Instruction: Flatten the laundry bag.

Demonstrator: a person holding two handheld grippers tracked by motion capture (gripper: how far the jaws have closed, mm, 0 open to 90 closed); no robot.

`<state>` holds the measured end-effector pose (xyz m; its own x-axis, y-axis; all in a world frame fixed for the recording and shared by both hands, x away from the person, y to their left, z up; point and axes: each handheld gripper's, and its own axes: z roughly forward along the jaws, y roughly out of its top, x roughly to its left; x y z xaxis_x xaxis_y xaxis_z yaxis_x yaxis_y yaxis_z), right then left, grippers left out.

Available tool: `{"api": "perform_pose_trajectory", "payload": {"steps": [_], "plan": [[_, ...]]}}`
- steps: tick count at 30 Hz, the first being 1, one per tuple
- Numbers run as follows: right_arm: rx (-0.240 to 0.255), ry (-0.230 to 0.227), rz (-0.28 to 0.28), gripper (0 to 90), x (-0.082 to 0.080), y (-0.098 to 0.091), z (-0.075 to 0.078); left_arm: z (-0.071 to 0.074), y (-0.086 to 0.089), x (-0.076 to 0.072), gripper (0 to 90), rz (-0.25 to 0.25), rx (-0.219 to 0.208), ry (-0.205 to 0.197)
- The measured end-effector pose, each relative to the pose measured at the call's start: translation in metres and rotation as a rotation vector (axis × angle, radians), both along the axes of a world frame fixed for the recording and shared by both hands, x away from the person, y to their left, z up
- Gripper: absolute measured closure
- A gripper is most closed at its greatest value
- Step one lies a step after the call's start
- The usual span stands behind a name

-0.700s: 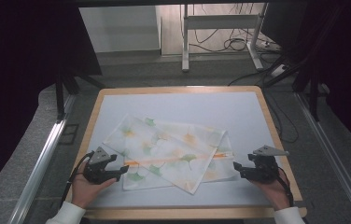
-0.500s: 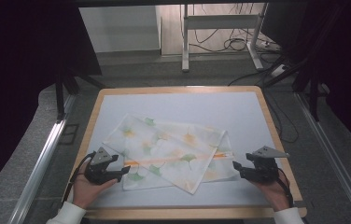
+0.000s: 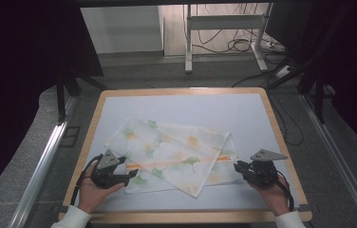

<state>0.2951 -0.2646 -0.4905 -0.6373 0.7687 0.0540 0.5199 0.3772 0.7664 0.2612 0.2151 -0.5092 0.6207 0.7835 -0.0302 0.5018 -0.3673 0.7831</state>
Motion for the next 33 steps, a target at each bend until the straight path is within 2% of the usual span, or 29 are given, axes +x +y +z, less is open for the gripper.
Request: {"api": "perform_pose_trajectory", "payload": {"steps": [3, 4, 7, 10, 14, 20, 24, 28, 31, 33], "plan": [[0.005, -0.003, 0.018, 87.8, 0.001, 0.000, 0.001, 0.002, -0.009, 0.002, 31.0, -0.015, -0.009, 0.001], [0.014, -0.005, 0.023, 89.2, 0.002, 0.001, 0.002, 0.003, -0.017, 0.002, 31.1, -0.037, -0.014, 0.006], [0.019, -0.008, 0.028, 89.2, 0.003, 0.002, 0.002, 0.004, -0.026, 0.002, 31.1, -0.059, -0.006, 0.002], [0.003, -0.001, 0.036, 89.3, 0.006, 0.008, -0.001, 0.006, -0.043, 0.003, 31.1, -0.110, 0.011, -0.002], [-0.006, 0.008, 0.046, 89.3, 0.009, 0.015, -0.004, 0.006, -0.056, 0.005, 31.0, -0.145, 0.008, 0.005], [-0.027, 0.035, 0.069, 89.3, 0.012, 0.030, -0.011, 0.005, -0.092, 0.005, 30.7, -0.249, 0.025, 0.008], [-0.034, 0.036, 0.090, 89.3, 0.011, 0.035, -0.012, 0.004, -0.103, 0.003, 30.6, -0.284, 0.040, 0.007], [-0.016, 0.043, 0.114, 89.3, 0.006, 0.039, -0.011, 0.002, -0.104, 0.003, 30.7, -0.285, 0.050, 0.011], [-0.009, 0.042, 0.129, 89.2, 0.003, 0.041, -0.009, 0.002, -0.097, 0.004, 30.7, -0.267, 0.034, 0.020], [-0.010, 0.035, 0.160, 88.5, 0.000, 0.047, -0.008, 0.001, -0.089, 0.002, 30.8, -0.248, 0.023, 0.027]]}}
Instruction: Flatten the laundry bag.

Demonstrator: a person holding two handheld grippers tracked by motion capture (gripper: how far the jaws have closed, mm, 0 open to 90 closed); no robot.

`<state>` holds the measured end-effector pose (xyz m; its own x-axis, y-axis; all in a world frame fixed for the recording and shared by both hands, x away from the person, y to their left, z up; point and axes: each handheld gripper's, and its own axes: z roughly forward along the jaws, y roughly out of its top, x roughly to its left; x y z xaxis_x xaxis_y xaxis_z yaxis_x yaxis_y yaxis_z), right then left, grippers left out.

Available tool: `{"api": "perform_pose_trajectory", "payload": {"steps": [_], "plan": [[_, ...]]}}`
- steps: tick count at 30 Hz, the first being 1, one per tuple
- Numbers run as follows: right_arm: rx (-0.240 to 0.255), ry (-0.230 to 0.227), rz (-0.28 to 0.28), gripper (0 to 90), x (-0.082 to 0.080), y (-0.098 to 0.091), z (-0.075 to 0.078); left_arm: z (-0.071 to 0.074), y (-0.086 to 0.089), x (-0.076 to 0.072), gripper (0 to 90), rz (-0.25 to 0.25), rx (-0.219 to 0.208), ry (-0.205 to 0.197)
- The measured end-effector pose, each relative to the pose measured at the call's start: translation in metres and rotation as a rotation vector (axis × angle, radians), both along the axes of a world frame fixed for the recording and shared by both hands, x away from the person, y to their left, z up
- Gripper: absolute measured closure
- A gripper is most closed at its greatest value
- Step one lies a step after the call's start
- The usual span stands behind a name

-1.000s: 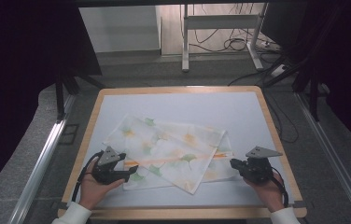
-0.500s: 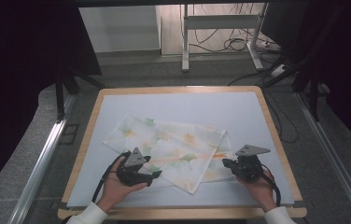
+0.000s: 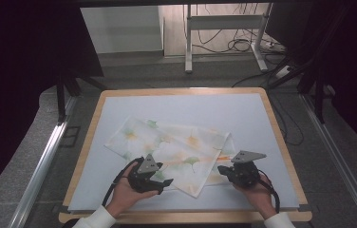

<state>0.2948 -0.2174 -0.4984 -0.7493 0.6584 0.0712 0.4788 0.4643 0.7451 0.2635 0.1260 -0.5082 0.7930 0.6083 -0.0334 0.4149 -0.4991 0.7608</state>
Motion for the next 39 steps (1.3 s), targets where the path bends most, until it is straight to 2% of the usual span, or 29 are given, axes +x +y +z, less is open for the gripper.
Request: {"api": "perform_pose_trajectory", "payload": {"steps": [6, 12, 13, 14, 15, 16, 17, 18, 19, 21, 22, 25, 28, 30, 39], "plan": [[-0.009, 0.004, 0.035, 88.4, -0.004, 0.010, 0.000, -0.002, 0.011, -0.001, 30.7, 0.026, -0.003, 0.015], [-0.017, 0.006, 0.054, 81.9, -0.007, 0.016, -0.001, -0.005, 0.029, -0.010, 30.6, 0.055, -0.008, 0.037], [-0.019, 0.002, 0.059, 77.1, -0.007, 0.017, -0.001, -0.006, 0.033, -0.011, 30.5, 0.064, -0.005, 0.037], [-0.030, -0.004, 0.080, 63.6, -0.010, 0.022, 0.000, -0.006, 0.037, -0.013, 30.6, 0.076, -0.007, 0.039], [-0.037, -0.010, 0.092, 57.6, -0.011, 0.026, 0.001, -0.007, 0.044, -0.016, 30.5, 0.095, -0.011, 0.044], [-0.044, -0.017, 0.101, 52.0, -0.013, 0.030, 0.001, -0.007, 0.044, -0.016, 30.6, 0.095, -0.011, 0.044], [-0.044, -0.017, 0.101, 52.0, -0.013, 0.030, 0.001, -0.008, 0.048, -0.017, 30.6, 0.106, -0.015, 0.048], [-0.064, -0.020, 0.125, 43.7, -0.017, 0.043, 0.003, -0.010, 0.054, -0.020, 30.6, 0.121, -0.016, 0.058], [-0.064, -0.020, 0.125, 43.7, -0.017, 0.043, 0.003, -0.010, 0.054, -0.020, 30.5, 0.121, -0.016, 0.058], [-0.097, -0.015, 0.166, 36.9, -0.020, 0.064, 0.002, -0.013, 0.061, -0.022, 30.6, 0.139, -0.012, 0.069], [-0.097, -0.015, 0.166, 36.9, -0.020, 0.064, 0.002, -0.013, 0.061, -0.022, 30.6, 0.139, -0.012, 0.069], [-0.129, 0.016, 0.219, 34.4, -0.018, 0.091, -0.001, -0.016, 0.066, -0.020, 30.6, 0.149, -0.007, 0.075], [-0.147, 0.028, 0.235, 34.4, -0.017, 0.101, -0.003, -0.016, 0.065, -0.020, 30.6, 0.149, -0.003, 0.076], [-0.184, 0.051, 0.260, 33.0, -0.016, 0.113, -0.008, -0.017, 0.065, -0.020, 30.6, 0.149, 0.002, 0.074], [-0.247, 0.056, 0.266, 34.0, -0.021, 0.112, -0.012, -0.018, 0.066, -0.019, 30.6, 0.151, -0.001, 0.078]]}}
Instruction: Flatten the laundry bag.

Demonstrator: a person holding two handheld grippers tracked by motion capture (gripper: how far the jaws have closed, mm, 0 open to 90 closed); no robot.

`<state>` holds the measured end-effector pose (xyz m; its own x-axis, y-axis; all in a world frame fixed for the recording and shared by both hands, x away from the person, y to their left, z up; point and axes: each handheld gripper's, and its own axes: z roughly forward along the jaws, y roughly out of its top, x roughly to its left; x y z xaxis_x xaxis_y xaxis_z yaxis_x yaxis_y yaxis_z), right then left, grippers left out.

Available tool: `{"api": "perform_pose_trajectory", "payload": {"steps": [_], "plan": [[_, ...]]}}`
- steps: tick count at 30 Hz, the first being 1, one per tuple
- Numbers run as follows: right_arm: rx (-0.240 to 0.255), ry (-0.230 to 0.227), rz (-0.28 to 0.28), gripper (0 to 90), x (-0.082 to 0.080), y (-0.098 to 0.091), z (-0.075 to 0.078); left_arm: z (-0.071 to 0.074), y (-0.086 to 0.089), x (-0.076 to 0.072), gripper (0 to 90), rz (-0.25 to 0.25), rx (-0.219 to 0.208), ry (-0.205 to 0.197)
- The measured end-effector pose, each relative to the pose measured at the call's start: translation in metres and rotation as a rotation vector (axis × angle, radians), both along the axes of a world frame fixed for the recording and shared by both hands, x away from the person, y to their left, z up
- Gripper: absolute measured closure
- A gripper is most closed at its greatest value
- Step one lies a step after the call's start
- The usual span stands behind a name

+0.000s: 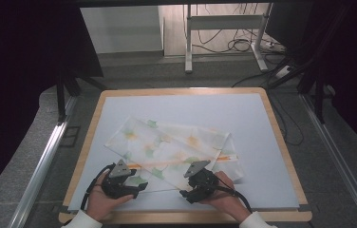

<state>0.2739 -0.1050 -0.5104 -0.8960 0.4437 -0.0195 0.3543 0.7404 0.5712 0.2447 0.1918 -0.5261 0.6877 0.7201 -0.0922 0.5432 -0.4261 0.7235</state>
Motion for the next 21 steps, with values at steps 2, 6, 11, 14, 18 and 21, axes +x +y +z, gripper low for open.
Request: {"api": "perform_pose_trajectory", "payload": {"steps": [2, 6, 11, 14, 18, 21], "plan": [[-0.023, 0.001, 0.003, 35.1, 0.0008, 0.0006, -0.0028, 0.0002, 0.0002, 0.0001, 30.6, 0.001, -0.002, -0.001], [-0.062, -0.011, 0.000, 38.9, 0.0001, 0.0021, -0.0064, 0.0008, 0.0006, -0.0001, 30.6, 0.003, -0.006, -0.003], [-0.054, -0.009, -0.010, 55.2, 0.0016, -0.0006, -0.0048, 0.0021, 0.0007, -0.0007, 30.6, 0.003, -0.014, -0.011], [-0.052, -0.006, -0.015, 66.4, 0.0036, -0.0021, -0.0040, 0.0021, 0.0004, -0.0006, 30.6, 0.003, -0.014, -0.009], [-0.048, -0.001, -0.020, 75.6, 0.0057, -0.0035, -0.0036, 0.0021, 0.0003, -0.0005, 30.6, 0.002, -0.015, -0.008], [-0.037, 0.007, -0.018, 82.7, 0.0066, -0.0044, -0.0038, 0.0021, 0.0001, -0.0005, 30.5, 0.002, -0.014, -0.008]]}}
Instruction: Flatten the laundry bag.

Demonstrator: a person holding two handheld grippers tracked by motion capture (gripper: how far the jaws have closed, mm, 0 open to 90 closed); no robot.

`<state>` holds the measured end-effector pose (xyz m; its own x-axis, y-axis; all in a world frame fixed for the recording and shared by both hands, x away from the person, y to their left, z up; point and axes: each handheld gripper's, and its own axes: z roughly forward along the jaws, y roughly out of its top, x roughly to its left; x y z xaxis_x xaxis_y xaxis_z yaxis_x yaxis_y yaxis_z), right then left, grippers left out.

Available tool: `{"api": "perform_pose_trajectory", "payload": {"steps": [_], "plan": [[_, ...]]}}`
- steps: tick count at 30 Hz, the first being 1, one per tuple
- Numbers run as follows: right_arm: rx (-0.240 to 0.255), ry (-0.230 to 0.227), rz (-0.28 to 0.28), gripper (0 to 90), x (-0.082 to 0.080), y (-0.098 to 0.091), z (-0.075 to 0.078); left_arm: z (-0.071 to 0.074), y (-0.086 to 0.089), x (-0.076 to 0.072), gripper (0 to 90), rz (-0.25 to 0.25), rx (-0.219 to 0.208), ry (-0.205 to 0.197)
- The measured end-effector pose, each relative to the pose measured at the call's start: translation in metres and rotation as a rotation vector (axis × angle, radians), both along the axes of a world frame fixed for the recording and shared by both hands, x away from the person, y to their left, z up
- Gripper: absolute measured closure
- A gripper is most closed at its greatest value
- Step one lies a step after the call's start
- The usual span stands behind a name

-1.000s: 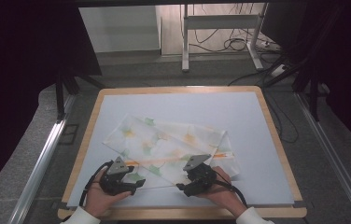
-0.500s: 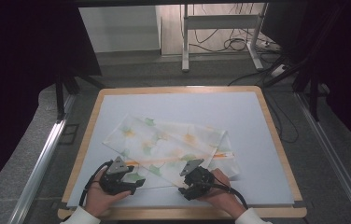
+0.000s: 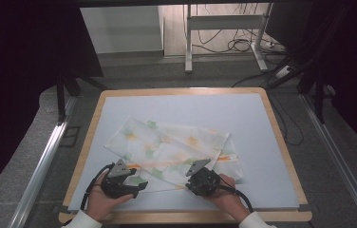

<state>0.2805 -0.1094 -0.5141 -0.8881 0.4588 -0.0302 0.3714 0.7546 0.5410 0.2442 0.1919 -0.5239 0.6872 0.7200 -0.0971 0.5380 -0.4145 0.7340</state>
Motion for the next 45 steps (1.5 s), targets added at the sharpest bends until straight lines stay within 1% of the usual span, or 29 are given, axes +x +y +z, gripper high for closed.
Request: {"api": "perform_pose_trajectory", "payload": {"steps": [1, 2, 3, 5, 6, 8, 9, 10, 11, 12, 15, 16, 17, 18, 19, 20, 22, 27, 32, 33, 35, 36, 37, 38, 39, 40, 41, 42, 45], "plan": [[0.003, 0.004, 0.002, 86.2, 0.000, 0.000, 0.000, 0.000, 0.000, 0.000, 30.6, 0.000, -0.001, -0.001], [0.003, 0.004, 0.002, 86.2, 0.000, 0.000, 0.000, 0.000, 0.000, 0.000, 30.6, -0.001, -0.001, -0.001], [0.007, -0.001, 0.004, 88.1, 0.000, 0.000, 0.001, 0.000, 0.000, 0.000, 30.6, -0.001, -0.004, -0.001], [0.026, -0.005, 0.005, 88.5, 0.000, -0.001, 0.003, 0.001, 0.000, 0.000, 30.6, 0.000, -0.007, -0.001], [0.026, -0.005, 0.005, 88.5, 0.000, -0.001, 0.003, 0.001, 0.000, 0.000, 30.5, 0.000, -0.007, -0.001], [0.076, -0.002, -0.002, 88.7, 0.002, -0.003, 0.010, 0.001, 0.000, 0.000, 30.5, 0.000, -0.011, 0.001], [0.097, -0.008, -0.005, 88.8, 0.004, -0.004, 0.015, 0.001, -0.001, 0.000, 30.5, 0.000, -0.012, 0.001], [0.133, -0.015, -0.018, 88.9, 0.009, -0.006, 0.025, 0.001, -0.002, -0.001, 30.5, -0.003, -0.012, 0.001], [0.149, -0.018, -0.023, 88.9, 0.012, -0.007, 0.029, 0.001, -0.002, -0.001, 30.5, -0.006, -0.010, 0.001], [0.149, -0.018, -0.023, 88.9, 0.012, -0.007, 0.029, 0.001, -0.002, -0.001, 30.5, -0.006, -0.010, 0.001], [0.193, -0.028, -0.040, 89.1, 0.022, -0.009, 0.042, 0.001, -0.002, -0.001, 30.5, -0.011, -0.010, -0.001], [0.225, -0.022, -0.052, 89.1, 0.030, -0.012, 0.050, 0.001, -0.002, -0.001, 30.5, -0.012, -0.010, 0.000], [0.240, -0.013, -0.057, 89.1, 0.034, -0.013, 0.053, 0.001, -0.003, -0.001, 30.5, -0.013, -0.012, 0.000], [0.240, -0.013, -0.057, 89.1, 0.034, -0.013, 0.053, 0.001, -0.003, -0.001, 30.5, -0.014, -0.011, 0.000], [0.247, -0.006, -0.055, 89.1, 0.037, -0.014, 0.056, 0.001, -0.003, 0.000, 30.5, -0.015, -0.010, 0.001], [0.246, -0.009, -0.055, 88.9, 0.040, -0.015, 0.060, 0.000, -0.003, 0.000, 30.5, -0.018, -0.007, 0.003], [0.247, -0.003, -0.053, 88.9, 0.040, -0.014, 0.062, 0.000, -0.003, 0.000, 30.5, -0.019, -0.009, 0.003], [0.228, -0.006, -0.058, 89.0, 0.041, -0.011, 0.059, 0.001, -0.004, 0.000, 30.5, -0.020, -0.007, -0.001], [0.227, -0.006, -0.069, 89.2, 0.046, -0.010, 0.058, 0.000, -0.004, 0.000, 30.5, -0.019, -0.008, 0.004], [0.228, -0.011, -0.078, 89.3, 0.051, -0.011, 0.059, 0.000, -0.004, 0.000, 30.5, -0.019, -0.009, 0.006], [0.231, -0.009, -0.088, 89.3, 0.054, -0.011, 0.059, 0.000, -0.004, 0.000, 30.5, -0.019, -0.008, 0.007], [0.241, -0.009, -0.107, 89.3, 0.062, -0.013, 0.061, 0.000, -0.004, 0.000, 30.5, -0.018, -0.010, 0.007], [0.241, -0.009, -0.107, 89.3, 0.062, -0.013, 0.061, 0.000, -0.004, 0.000, 30.5, -0.018, -0.010, 0.007], [0.244, -0.015, -0.127, 89.4, 0.071, -0.015, 0.064, 0.000, -0.004, 0.000, 30.5, -0.018, -0.011, 0.006], [0.242, -0.018, -0.139, 89.4, 0.075, -0.016, 0.065, 0.000, -0.004, 0.000, 30.5, -0.018, -0.011, 0.006], [0.242, -0.018, -0.139, 89.4, 0.075, -0.016, 0.065, 0.000, -0.004, 0.000, 30.5, -0.018, -0.010, 0.006], [0.253, -0.025, -0.167, 89.3, 0.085, -0.019, 0.067, 0.000, -0.004, 0.000, 30.5, -0.019, -0.011, 0.006], [0.253, -0.025, -0.167, 89.3, 0.085, -0.019, 0.067, 0.000, -0.004, 0.000, 30.5, -0.019, -0.011, 0.006], [0.263, -0.037, -0.206, 89.4, 0.100, -0.024, 0.071, 0.000, -0.004, 0.000, 30.5, -0.020, -0.011, 0.006]]}}
